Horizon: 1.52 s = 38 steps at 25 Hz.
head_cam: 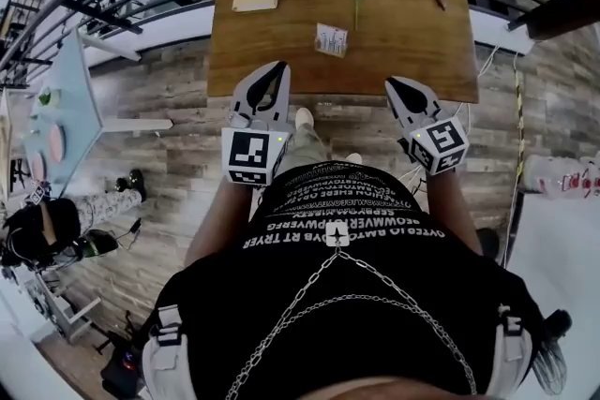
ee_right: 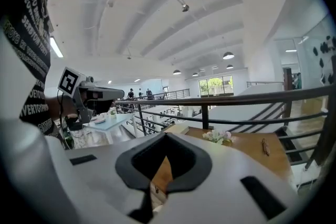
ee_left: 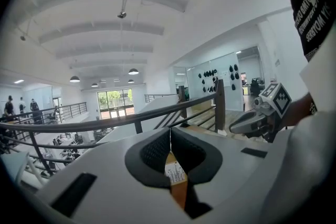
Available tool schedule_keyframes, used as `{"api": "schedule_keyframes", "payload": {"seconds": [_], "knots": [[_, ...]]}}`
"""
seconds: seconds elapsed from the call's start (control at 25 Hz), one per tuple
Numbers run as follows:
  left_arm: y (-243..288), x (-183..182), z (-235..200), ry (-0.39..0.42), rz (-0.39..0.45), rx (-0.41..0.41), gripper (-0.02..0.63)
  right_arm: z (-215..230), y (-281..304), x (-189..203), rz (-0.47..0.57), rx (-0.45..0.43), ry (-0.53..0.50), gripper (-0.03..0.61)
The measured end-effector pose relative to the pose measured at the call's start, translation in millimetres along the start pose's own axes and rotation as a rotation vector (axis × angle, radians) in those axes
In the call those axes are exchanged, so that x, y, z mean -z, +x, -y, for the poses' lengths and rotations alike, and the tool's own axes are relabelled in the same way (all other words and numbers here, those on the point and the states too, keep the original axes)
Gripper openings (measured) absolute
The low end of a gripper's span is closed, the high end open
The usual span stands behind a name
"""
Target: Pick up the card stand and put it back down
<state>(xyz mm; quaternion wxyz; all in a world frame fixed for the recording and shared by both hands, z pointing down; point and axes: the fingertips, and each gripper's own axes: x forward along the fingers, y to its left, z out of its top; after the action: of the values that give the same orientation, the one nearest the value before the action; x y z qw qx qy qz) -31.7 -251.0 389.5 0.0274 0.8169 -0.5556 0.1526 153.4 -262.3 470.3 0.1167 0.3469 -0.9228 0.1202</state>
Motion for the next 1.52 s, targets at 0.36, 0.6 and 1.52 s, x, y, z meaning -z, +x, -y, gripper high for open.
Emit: {"api": "schedule_keyframes", "payload": {"seconds": [0.36,0.6,1.52], "knots": [[68,-13,-62,0.000,0.018,0.087,0.029,29,78,31,-0.122,0.080,0.100,0.011],[113,-7,-86,-0.004,0.002,0.164,0.029,41,133,68,-0.181,0.063,0.211,0.011],[179,23,-137,0.001,-0.092,0.224,0.029,92,227,228,-0.524,0.079,0.421,0.284]]}}
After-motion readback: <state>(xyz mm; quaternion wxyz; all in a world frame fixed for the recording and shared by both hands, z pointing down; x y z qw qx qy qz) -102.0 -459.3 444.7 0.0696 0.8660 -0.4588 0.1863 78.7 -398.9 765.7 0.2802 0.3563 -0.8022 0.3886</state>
